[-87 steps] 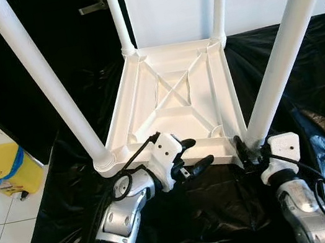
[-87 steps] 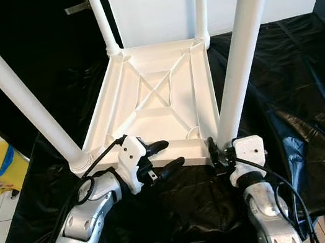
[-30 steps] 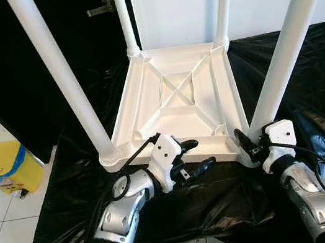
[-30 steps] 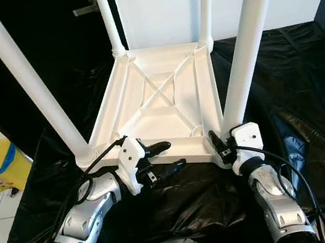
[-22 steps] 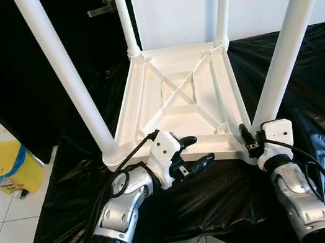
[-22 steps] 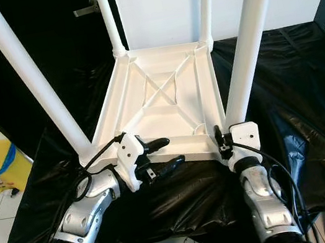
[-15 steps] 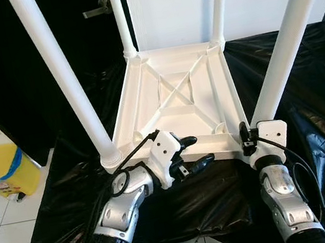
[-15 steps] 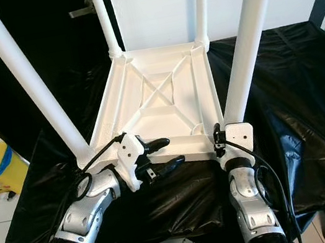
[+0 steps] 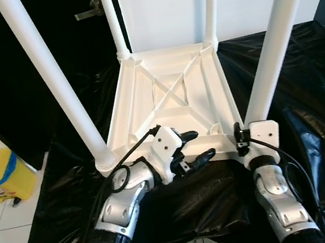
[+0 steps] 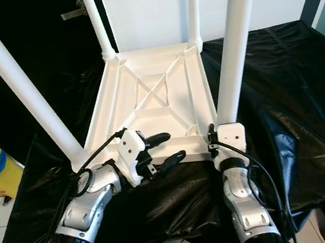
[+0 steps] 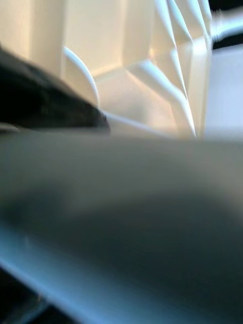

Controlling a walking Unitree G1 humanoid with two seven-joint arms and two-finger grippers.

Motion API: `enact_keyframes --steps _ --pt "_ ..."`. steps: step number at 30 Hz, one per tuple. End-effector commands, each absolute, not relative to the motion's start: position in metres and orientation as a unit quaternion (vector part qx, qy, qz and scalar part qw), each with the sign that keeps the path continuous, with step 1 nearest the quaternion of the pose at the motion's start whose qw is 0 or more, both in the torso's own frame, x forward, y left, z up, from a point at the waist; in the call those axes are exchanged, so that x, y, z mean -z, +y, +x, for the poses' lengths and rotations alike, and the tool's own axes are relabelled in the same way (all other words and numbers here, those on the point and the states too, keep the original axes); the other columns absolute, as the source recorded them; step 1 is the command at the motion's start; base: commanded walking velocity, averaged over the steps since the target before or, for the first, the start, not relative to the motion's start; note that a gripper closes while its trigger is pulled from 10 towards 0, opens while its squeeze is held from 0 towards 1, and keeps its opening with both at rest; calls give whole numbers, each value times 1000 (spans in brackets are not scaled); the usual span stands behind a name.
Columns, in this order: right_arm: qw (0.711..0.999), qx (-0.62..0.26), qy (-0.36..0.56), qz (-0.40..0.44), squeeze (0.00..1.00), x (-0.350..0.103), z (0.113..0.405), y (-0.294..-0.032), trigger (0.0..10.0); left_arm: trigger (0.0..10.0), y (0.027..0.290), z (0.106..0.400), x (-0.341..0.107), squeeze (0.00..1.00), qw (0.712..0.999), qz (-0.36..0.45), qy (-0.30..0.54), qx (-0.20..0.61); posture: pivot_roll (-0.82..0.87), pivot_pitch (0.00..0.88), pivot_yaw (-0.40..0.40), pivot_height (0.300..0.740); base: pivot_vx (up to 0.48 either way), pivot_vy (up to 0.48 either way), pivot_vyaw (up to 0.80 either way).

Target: Building children table

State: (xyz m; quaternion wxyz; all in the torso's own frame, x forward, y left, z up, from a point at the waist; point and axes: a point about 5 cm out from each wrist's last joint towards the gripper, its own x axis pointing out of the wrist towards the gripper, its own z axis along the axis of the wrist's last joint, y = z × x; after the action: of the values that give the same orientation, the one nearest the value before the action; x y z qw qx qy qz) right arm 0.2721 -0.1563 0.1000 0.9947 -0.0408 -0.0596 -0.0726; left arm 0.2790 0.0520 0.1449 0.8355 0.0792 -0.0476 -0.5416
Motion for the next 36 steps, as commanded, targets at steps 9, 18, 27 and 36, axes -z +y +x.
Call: enact_keyframes --steps 9,18,27,36 --pt "994 -21 -98 -31 1000 -109 266 -150 10000 10000 48 278 -144 0 838 78 -52 538 -162 0 -13 740 0 0 0" --pt "988 -116 -101 -33 0 -118 259 -179 10000 10000 50 276 -145 0 831 78 -49 549 -191 0 4 740 0 0 0" --pt "975 -198 -79 -55 0 -119 258 -190 10000 10000 52 273 -145 0 826 80 -46 557 -197 0 18 740 0 0 0" --pt "954 -287 -24 -86 0 -122 273 -211 10000 10000 50 265 -142 0 813 86 -37 575 -185 2 15 740 0 0 0"
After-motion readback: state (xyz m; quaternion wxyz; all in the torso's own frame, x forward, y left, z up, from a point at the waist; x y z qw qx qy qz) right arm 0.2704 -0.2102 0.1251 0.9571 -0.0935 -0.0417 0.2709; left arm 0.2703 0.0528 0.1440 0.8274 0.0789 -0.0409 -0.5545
